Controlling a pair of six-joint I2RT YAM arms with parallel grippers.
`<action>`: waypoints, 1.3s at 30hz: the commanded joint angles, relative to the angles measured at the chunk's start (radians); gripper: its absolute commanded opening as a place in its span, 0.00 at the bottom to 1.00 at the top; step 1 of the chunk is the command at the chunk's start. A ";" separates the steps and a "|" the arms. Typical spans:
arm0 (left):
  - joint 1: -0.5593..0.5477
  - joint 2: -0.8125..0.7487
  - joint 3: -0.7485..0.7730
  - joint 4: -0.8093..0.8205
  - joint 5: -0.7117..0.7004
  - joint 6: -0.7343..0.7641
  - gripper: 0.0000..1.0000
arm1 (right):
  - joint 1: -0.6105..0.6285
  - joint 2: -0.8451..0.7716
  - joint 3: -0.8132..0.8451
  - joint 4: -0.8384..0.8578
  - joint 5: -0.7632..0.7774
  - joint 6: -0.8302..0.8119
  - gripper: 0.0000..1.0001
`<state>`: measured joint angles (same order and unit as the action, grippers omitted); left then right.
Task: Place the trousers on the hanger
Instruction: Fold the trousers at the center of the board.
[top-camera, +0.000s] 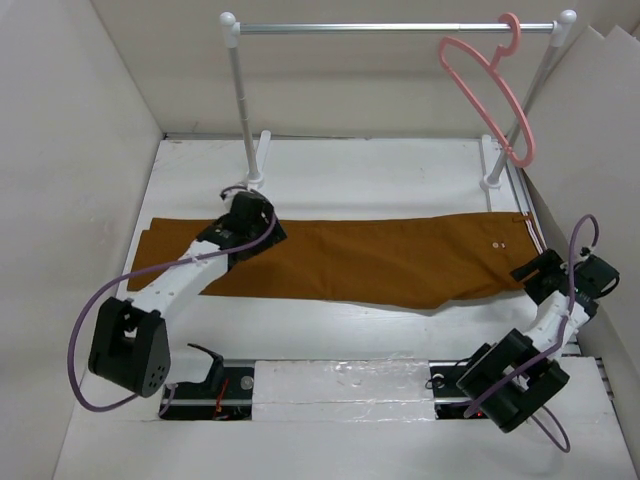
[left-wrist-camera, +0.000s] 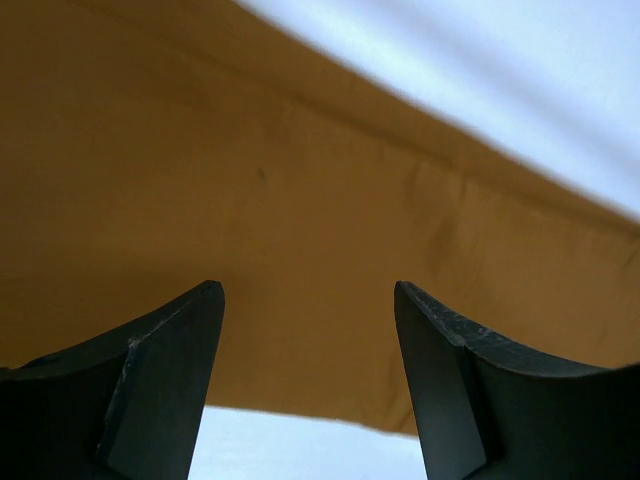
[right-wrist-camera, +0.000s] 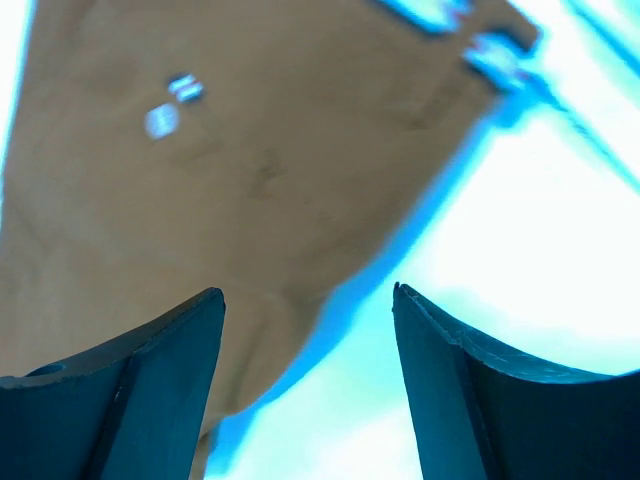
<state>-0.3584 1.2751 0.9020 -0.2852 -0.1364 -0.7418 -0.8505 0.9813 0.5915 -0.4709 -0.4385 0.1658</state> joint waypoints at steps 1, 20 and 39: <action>-0.114 0.041 -0.043 0.078 0.052 0.001 0.65 | -0.067 0.003 -0.035 0.102 0.077 0.041 0.74; 0.033 0.021 -0.206 0.003 -0.071 0.016 0.65 | -0.131 0.535 -0.145 0.921 -0.227 0.212 0.64; -0.381 0.056 -0.173 0.066 -0.043 0.074 0.11 | 0.555 -0.483 0.006 0.176 -0.027 0.202 0.00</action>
<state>-0.7399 1.3106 0.7616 -0.2329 -0.1368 -0.6739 -0.3790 0.5468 0.5060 -0.1230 -0.5930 0.3447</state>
